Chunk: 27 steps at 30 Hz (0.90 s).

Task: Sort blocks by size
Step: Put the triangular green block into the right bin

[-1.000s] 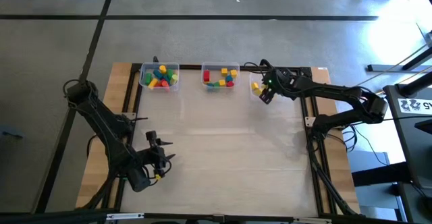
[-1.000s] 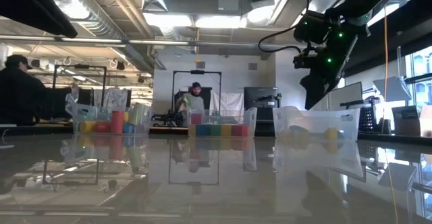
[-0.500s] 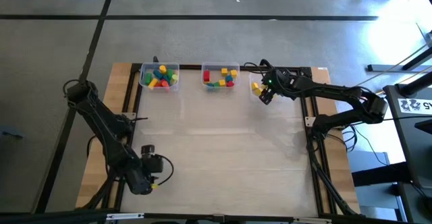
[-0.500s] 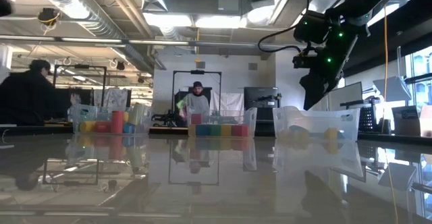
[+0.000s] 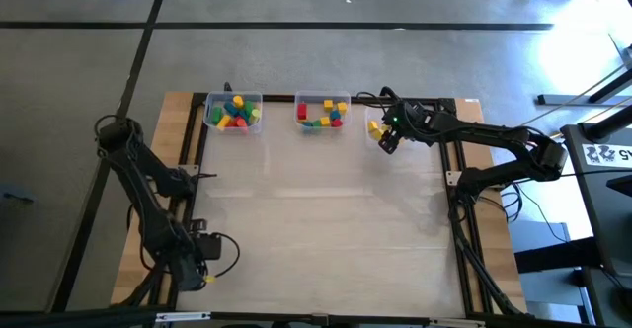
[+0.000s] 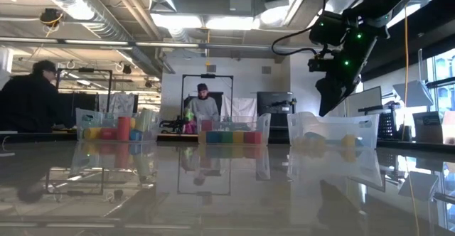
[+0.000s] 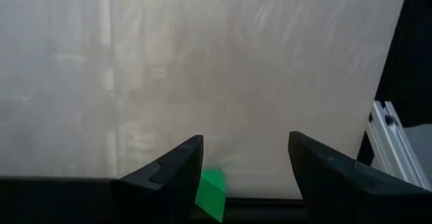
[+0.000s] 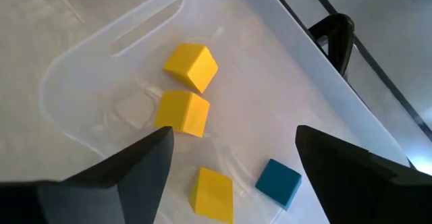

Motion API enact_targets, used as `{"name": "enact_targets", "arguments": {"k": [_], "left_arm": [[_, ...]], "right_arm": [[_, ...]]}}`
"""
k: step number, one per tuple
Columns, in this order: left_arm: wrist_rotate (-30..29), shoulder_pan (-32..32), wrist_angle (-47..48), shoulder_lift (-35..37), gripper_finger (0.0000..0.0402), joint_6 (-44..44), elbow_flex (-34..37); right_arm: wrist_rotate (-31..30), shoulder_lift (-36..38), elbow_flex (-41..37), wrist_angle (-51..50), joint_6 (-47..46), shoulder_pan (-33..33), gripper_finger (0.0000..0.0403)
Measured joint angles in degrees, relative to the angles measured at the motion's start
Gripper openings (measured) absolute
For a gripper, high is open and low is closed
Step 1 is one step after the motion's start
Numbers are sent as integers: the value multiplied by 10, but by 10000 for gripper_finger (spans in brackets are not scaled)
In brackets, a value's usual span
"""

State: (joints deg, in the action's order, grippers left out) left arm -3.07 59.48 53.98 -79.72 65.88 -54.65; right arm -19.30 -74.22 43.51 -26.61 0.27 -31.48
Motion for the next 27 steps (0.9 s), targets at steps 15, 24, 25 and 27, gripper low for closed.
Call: {"name": "enact_targets", "arguments": {"k": [15,24,25,27], "left_arm": [[98,24,32,-99,213,24,1],[130,47,40,-146,213,-1,1],[135,50,41,-151,213,-4,1],[141,56,40,-163,213,-11,1]], "right_arm": [[8,0,0,32,0,0,317],[10,0,0,30,0,0,317],[9,0,0,30,0,0,317],[9,0,0,30,0,0,317]]}}
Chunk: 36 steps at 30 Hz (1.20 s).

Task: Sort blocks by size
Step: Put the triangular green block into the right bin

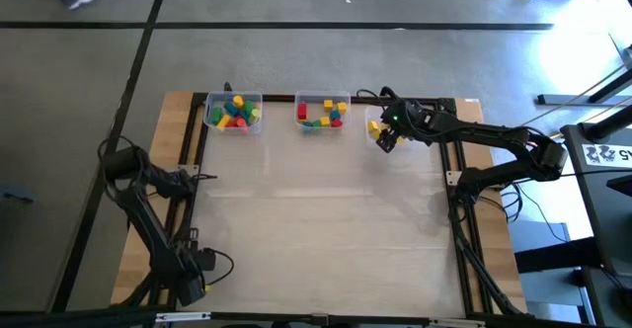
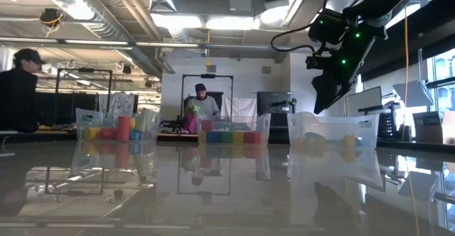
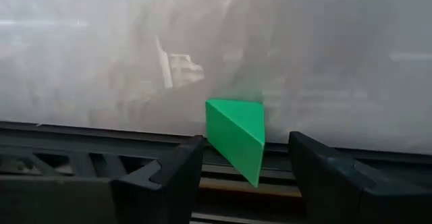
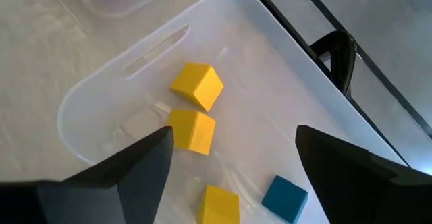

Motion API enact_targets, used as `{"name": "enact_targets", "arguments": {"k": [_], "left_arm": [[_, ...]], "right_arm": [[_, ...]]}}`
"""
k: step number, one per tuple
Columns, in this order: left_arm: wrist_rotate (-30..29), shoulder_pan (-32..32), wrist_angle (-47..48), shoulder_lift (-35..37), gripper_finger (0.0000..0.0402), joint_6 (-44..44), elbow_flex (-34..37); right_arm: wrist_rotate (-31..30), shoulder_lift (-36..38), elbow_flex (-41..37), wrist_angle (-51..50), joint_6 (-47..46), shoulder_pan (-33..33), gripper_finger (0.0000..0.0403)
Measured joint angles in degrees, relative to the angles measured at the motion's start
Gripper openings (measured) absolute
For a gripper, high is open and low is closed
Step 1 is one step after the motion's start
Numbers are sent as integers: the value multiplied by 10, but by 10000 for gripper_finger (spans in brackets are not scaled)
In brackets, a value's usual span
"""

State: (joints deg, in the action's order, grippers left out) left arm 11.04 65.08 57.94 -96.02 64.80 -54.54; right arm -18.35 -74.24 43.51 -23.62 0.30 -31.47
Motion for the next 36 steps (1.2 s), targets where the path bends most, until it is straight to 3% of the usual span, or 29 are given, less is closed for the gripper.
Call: {"name": "enact_targets", "arguments": {"k": [11,23,36], "left_arm": [[14,11,-12,-25,197,-40,31],[6,8,-27,-23,87,-91,41],[-23,-14,6,12,77,-102,14]], "right_arm": [[0,0,0,0,0,0,317],[0,0,0,-1,0,0,317],[16,0,0,0,0,0,317]]}}
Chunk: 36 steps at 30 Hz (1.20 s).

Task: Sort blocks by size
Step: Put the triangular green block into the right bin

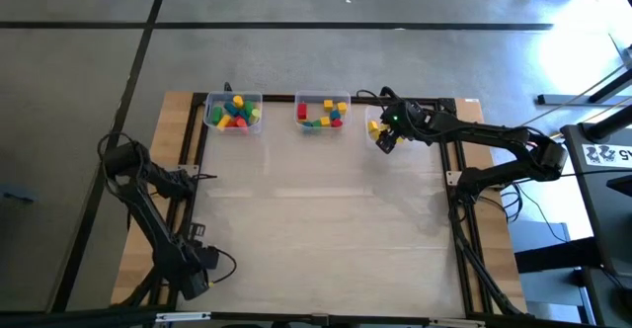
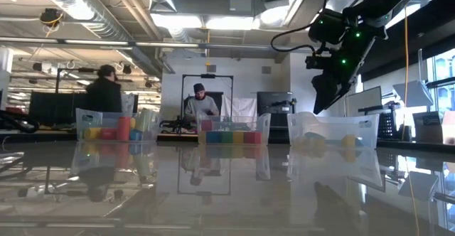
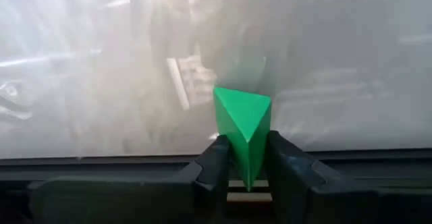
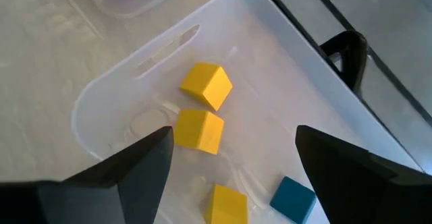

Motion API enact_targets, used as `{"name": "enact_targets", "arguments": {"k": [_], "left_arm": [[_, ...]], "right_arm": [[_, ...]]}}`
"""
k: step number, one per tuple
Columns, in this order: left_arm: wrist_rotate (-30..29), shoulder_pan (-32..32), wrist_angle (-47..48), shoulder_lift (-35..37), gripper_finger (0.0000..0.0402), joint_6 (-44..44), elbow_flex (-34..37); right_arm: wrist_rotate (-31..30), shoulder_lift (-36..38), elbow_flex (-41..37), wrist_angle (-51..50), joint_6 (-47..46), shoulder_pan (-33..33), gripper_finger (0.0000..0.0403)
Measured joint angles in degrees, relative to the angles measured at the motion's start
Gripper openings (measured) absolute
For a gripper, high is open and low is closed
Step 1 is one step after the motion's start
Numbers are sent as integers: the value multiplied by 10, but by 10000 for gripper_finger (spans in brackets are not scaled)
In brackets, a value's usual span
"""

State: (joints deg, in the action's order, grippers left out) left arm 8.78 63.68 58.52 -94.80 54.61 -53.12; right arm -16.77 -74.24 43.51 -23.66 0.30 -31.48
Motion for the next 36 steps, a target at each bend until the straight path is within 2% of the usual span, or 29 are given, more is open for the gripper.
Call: {"name": "enact_targets", "arguments": {"k": [7,15,24,30,36], "left_arm": [[-52,-3,1,51,69,17,0],[-160,-3,3,118,64,43,-1],[-290,-3,4,177,64,50,-2],[-381,-5,-1,195,64,50,-2],[-425,-33,-53,207,64,26,-2]], "right_arm": [[34,0,0,0,0,0,317],[57,0,0,16,3,34,317],[58,0,0,108,21,137,317],[46,0,0,208,72,228,317],[9,0,0,316,134,318,317]]}}
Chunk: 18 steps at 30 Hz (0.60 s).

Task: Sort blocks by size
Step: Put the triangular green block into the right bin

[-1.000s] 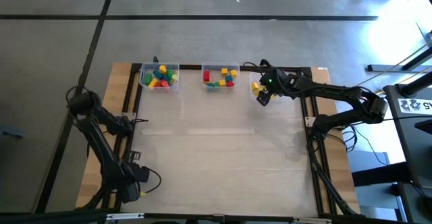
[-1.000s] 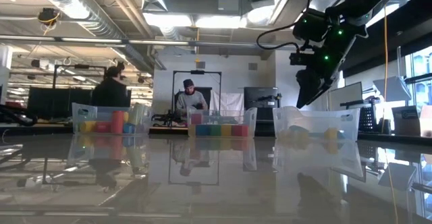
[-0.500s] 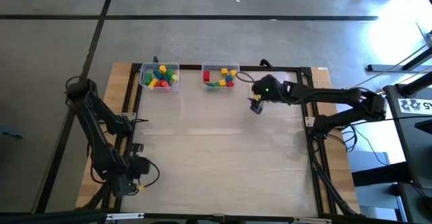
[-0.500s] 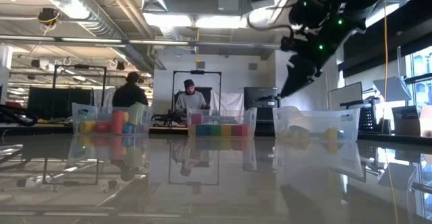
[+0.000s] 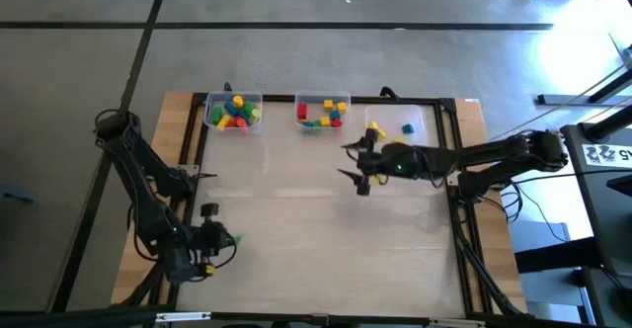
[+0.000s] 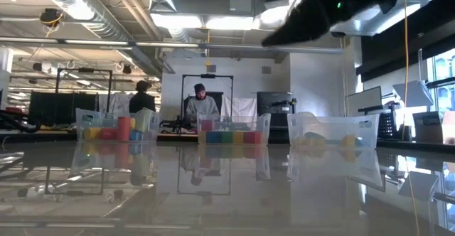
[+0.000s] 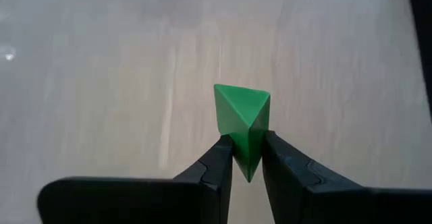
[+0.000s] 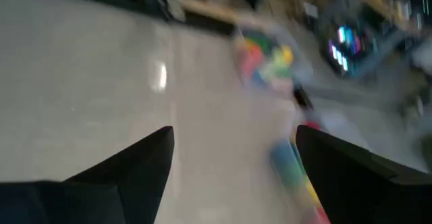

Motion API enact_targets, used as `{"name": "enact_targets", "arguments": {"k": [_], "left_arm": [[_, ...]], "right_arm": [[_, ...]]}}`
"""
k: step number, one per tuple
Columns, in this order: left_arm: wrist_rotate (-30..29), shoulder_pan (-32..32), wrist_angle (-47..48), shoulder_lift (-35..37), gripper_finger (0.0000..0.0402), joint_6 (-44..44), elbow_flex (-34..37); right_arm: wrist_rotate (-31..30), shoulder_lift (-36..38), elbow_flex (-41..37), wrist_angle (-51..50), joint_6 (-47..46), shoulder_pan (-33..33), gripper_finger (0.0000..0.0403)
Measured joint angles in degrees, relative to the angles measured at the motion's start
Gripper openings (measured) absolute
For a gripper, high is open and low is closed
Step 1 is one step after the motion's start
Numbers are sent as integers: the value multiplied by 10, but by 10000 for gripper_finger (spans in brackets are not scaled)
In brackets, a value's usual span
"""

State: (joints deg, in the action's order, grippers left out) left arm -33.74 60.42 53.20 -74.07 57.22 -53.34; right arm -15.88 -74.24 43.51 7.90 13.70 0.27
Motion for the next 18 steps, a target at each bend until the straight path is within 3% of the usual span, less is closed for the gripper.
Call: {"name": "enact_targets", "arguments": {"k": [8,18], "left_arm": [[-67,-57,-70,3,65,-52,0],[-106,-144,-161,3,65,-72,0]], "right_arm": [[-23,-41,0,156,104,101,317],[-96,-156,1,349,217,176,317]]}}
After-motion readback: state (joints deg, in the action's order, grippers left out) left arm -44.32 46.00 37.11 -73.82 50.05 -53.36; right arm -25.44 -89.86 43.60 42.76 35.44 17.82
